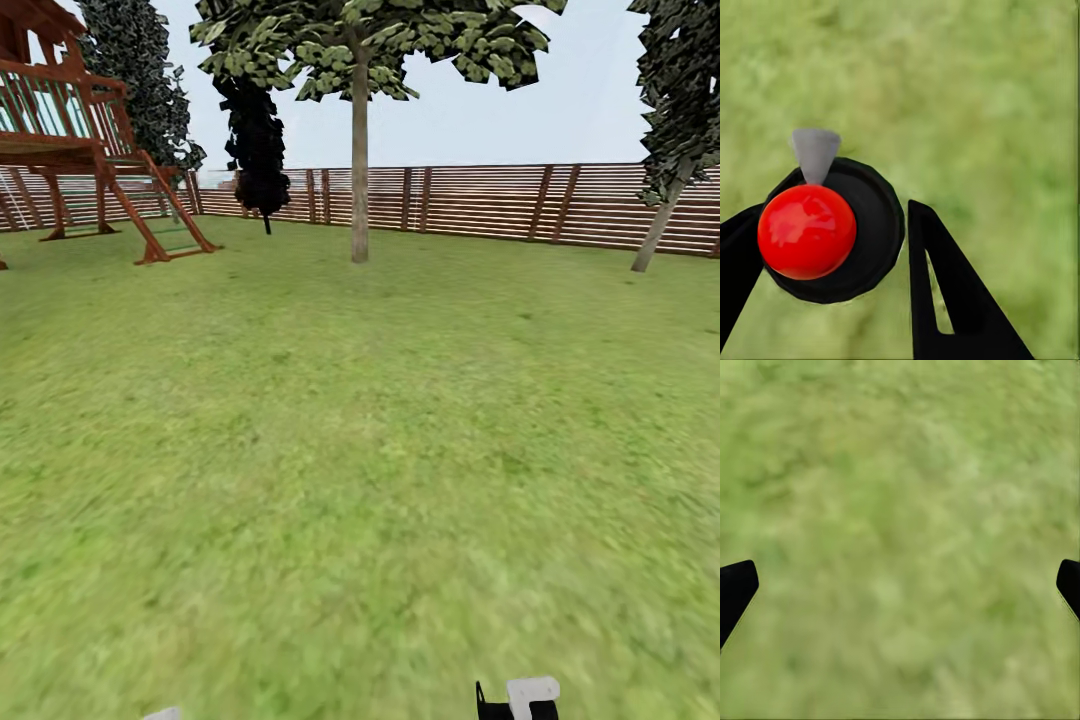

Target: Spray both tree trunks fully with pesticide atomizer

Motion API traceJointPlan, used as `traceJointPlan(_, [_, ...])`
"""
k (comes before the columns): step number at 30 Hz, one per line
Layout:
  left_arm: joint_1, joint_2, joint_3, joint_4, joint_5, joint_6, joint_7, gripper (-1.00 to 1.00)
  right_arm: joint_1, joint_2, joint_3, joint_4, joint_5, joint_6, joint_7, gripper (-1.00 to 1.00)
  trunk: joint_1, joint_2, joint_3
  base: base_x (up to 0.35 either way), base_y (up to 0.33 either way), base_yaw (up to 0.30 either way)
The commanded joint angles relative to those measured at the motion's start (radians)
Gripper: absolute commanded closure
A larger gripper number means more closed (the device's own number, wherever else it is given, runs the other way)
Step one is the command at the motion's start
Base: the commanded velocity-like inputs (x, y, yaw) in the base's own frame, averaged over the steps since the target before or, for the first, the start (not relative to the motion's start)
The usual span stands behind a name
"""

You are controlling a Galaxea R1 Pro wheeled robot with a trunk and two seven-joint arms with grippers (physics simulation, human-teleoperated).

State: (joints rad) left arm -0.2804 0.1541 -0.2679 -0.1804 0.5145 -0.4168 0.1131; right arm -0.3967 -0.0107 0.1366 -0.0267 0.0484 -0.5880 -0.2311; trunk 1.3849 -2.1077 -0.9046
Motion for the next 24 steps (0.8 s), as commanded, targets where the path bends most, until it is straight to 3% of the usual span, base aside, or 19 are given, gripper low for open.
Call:
traceJointPlan(1, [0.0,0.001,-0.008,-0.001,0.001,-0.002,0.008,1.0,-0.001,0.0,0.008,0.001,0.005,0.0,-0.01,-1.0,0.0,0.0,-0.001,0.339,0.0,0.0])
traceJointPlan(24, [0.0,0.001,-0.008,-0.001,0.001,-0.002,0.008,1.0,0.0,0.0,0.008,0.002,0.007,0.004,-0.007,-1.0,0.0,0.0,-0.001,0.339,0.0,0.0])
